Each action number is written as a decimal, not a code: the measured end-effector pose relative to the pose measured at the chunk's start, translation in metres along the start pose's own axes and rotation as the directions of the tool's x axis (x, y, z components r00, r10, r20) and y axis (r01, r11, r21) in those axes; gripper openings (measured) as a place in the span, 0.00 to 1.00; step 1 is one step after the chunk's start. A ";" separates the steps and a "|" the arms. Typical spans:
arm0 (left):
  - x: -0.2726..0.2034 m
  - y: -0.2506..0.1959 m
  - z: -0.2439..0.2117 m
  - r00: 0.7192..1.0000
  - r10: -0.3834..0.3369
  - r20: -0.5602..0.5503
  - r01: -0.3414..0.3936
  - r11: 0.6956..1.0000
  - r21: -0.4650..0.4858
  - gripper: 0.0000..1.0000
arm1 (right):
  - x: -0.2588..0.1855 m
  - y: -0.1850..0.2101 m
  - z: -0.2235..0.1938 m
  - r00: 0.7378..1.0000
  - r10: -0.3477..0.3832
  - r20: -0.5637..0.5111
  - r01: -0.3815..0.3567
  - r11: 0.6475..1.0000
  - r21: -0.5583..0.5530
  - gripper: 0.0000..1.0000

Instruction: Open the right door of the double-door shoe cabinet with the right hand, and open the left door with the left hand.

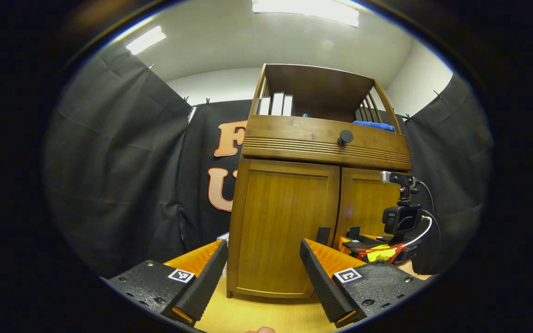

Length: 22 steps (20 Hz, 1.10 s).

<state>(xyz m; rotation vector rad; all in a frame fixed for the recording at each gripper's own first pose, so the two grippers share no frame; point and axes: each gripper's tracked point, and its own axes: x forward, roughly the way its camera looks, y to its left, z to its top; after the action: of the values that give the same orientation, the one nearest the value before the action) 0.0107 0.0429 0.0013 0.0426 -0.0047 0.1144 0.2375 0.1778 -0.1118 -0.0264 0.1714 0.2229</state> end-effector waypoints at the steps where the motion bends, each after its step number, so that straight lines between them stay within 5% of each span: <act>1: 0.000 0.000 0.001 1.000 0.002 0.000 -0.002 1.000 0.001 0.94 | 0.000 0.001 0.000 1.000 0.004 0.004 -0.004 1.000 -0.007 0.61; 9: -0.006 -0.003 0.000 1.000 -0.010 -0.005 0.010 1.000 -0.006 0.92 | 0.001 0.003 -0.001 0.998 0.053 0.021 -0.053 0.999 -0.006 0.25; 14: -0.015 -0.009 -0.001 0.999 -0.031 -0.013 0.031 1.000 0.002 0.92 | -0.002 0.004 -0.001 0.999 0.048 -0.001 -0.048 0.999 0.000 0.33; 16: -0.018 -0.008 -0.001 0.999 -0.030 -0.012 0.030 0.999 0.010 0.94 | -0.007 0.005 0.000 0.998 0.058 -0.003 -0.058 0.998 0.004 0.25; 18: -0.021 -0.007 -0.001 0.999 -0.030 -0.015 0.030 0.999 0.014 0.91 | -0.013 0.008 0.000 0.997 0.079 -0.006 -0.079 0.997 0.021 0.33; 20: -0.024 -0.005 -0.001 0.999 -0.027 -0.017 0.028 1.000 0.013 0.94 | -0.023 0.007 -0.001 0.995 0.097 -0.010 -0.096 0.995 0.030 0.25; 22: -0.025 -0.006 -0.001 0.999 -0.031 -0.018 0.031 0.999 0.010 0.91 | -0.033 0.007 -0.001 0.992 0.122 -0.009 -0.122 0.992 0.031 0.29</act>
<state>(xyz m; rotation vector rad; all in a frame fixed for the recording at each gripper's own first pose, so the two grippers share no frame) -0.0136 0.0336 -0.0003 0.0520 0.0147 0.0836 0.2043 0.1778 -0.1070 0.0130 0.1879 0.3420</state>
